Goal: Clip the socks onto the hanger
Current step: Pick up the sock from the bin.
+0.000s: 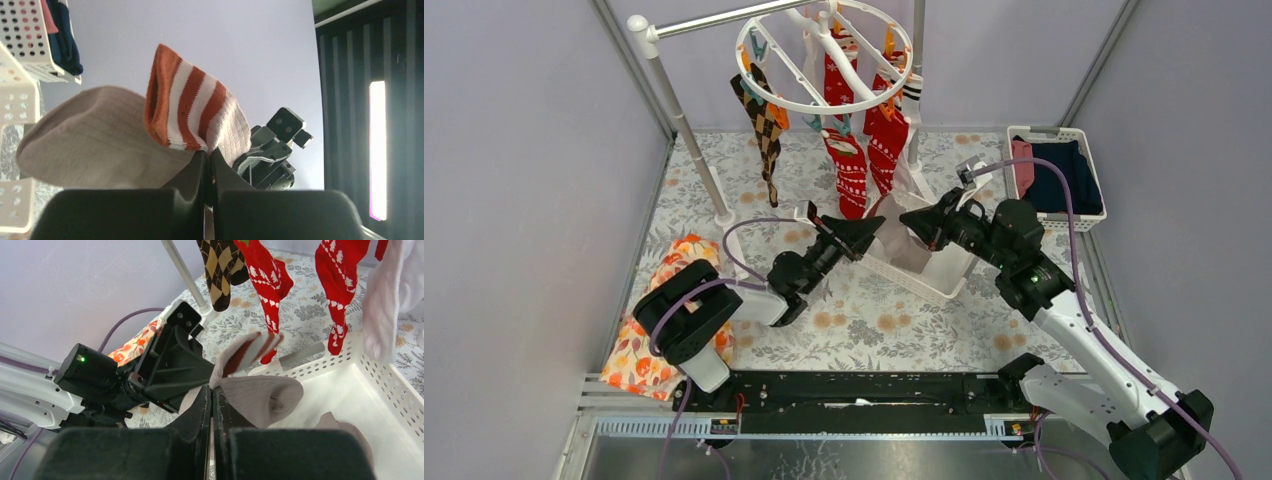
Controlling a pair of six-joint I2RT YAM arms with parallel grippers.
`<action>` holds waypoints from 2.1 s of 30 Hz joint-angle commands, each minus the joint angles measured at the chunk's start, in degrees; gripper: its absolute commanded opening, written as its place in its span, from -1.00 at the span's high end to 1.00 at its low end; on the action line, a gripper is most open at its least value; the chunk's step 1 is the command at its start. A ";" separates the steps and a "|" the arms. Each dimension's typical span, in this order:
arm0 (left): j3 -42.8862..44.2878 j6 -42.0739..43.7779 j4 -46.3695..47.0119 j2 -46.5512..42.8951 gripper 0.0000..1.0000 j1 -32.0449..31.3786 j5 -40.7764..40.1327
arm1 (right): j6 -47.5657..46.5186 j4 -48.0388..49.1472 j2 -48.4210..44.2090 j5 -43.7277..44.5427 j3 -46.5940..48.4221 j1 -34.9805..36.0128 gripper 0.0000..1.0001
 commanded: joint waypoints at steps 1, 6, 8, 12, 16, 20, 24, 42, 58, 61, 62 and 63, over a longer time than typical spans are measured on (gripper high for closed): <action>-1.07 9.79 3.95 -4.05 1.00 2.07 0.06 | -1.47 -0.97 -2.72 0.73 -0.71 -0.12 1.00; -1.43 30.87 -7.27 -15.24 1.00 2.89 6.91 | -2.53 -2.15 -3.50 0.79 -1.75 -0.11 0.86; 0.84 43.32 -21.08 -21.54 1.00 2.77 10.62 | -3.24 -2.93 -3.78 -0.15 -1.85 -0.13 0.57; 7.10 71.39 -52.41 -32.94 1.00 0.19 9.89 | -5.64 -4.86 -5.61 -0.40 -1.69 -0.14 -0.22; 8.52 96.80 -68.64 -40.58 1.00 -3.14 10.65 | -5.79 -4.99 -7.22 -3.39 -1.32 -0.13 -0.61; 12.77 118.09 -84.93 -43.40 1.00 -9.67 6.75 | -2.98 -1.22 -6.15 -10.34 -1.25 -0.10 -0.69; 16.81 132.04 -93.96 -44.64 1.00 -15.73 -3.46 | -4.30 -0.25 -5.49 -14.41 -0.91 -0.19 -0.73; 18.23 138.75 -91.85 -47.37 1.00 -20.51 -2.23 | 0.01 14.71 1.05 -26.70 -4.17 1.45 -0.64; 11.86 125.98 -83.38 -51.56 0.59 -20.51 0.67 | 2.35 21.21 1.33 -26.73 -5.28 3.05 1.00; 9.05 119.32 -81.28 -55.55 0.20 -20.52 1.99 | 0.74 18.80 0.62 -26.41 -5.10 3.09 1.00; 7.65 117.05 -80.11 -57.47 0.02 -20.51 2.31 | 0.59 18.58 0.42 -26.49 -5.10 3.09 1.00; 5.85 115.13 -78.14 -60.71 -0.13 -20.51 2.38 | 0.52 18.45 0.24 -26.57 -5.06 3.07 1.00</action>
